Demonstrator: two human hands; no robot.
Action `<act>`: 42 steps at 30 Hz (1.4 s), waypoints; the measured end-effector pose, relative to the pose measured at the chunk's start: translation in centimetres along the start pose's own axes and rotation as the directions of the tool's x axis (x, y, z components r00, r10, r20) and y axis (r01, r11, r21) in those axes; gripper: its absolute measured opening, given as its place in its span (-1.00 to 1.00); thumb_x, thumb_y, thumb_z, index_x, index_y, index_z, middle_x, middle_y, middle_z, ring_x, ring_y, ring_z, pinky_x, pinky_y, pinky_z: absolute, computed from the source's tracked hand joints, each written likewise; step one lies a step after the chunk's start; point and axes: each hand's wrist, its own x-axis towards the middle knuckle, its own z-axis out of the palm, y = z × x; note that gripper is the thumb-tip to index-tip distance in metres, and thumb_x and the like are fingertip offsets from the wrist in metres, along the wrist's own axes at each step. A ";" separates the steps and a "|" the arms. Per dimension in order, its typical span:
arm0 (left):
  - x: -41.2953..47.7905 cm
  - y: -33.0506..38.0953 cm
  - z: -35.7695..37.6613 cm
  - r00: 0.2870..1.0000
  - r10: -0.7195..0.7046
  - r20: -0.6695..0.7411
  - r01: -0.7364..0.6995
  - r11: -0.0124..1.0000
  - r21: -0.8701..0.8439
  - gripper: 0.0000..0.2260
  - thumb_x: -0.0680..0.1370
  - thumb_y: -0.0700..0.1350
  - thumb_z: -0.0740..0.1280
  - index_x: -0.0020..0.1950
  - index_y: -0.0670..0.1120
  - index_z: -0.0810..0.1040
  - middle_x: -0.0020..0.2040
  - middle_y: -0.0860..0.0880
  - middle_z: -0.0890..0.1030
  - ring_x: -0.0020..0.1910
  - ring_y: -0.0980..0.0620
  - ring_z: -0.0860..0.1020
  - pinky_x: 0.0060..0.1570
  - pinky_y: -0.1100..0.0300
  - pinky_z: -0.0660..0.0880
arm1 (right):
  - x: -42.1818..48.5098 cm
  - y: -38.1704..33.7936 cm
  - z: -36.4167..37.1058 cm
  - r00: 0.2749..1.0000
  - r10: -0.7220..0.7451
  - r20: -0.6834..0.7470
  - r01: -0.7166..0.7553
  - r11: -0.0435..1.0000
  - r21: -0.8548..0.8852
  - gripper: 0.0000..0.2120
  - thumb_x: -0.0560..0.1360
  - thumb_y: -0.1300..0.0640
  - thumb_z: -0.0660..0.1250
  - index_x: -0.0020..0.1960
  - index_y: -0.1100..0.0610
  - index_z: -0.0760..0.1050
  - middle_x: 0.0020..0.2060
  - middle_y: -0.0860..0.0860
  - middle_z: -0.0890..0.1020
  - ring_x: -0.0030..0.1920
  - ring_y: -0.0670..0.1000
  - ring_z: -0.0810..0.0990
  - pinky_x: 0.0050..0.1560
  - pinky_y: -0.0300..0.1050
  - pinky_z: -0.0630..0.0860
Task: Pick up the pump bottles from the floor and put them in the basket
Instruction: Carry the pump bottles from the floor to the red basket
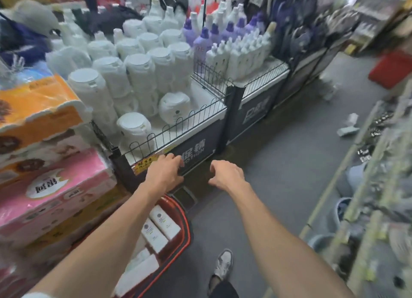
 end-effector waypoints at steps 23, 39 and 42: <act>25.8 33.5 -1.0 0.842 0.505 0.188 -0.530 0.840 0.115 -0.59 0.45 0.05 0.47 0.26 0.13 0.48 0.09 0.05 0.48 0.16 -0.06 0.47 -0.07 0.09 0.41 | 1.6 34.5 -13.6 0.869 0.487 -0.088 -0.458 0.859 0.228 -0.66 0.48 0.03 0.41 0.23 0.01 0.48 0.22 0.10 0.60 0.23 0.18 0.58 0.14 -0.01 0.46; 50.2 47.7 -4.9 0.730 0.661 0.176 -0.683 0.716 0.143 -0.65 0.47 0.01 0.47 0.23 0.12 0.53 0.09 0.03 0.53 0.13 -0.09 0.56 -0.13 0.12 0.47 | 15.7 50.0 -24.2 0.736 0.669 -0.103 -0.610 0.722 0.326 -0.63 0.50 0.04 0.39 0.29 -0.01 0.46 0.20 0.08 0.61 0.19 0.15 0.57 0.03 -0.07 0.38; 55.6 49.2 -5.7 0.724 0.663 0.190 -0.688 0.710 0.150 -0.57 0.46 0.05 0.49 0.30 0.13 0.49 0.15 0.04 0.53 0.16 -0.07 0.54 -0.06 0.09 0.50 | 19.5 52.6 -26.2 0.722 0.686 -0.085 -0.624 0.699 0.349 -0.62 0.50 0.05 0.40 0.30 -0.01 0.45 0.20 0.09 0.59 0.19 0.16 0.57 0.07 -0.05 0.42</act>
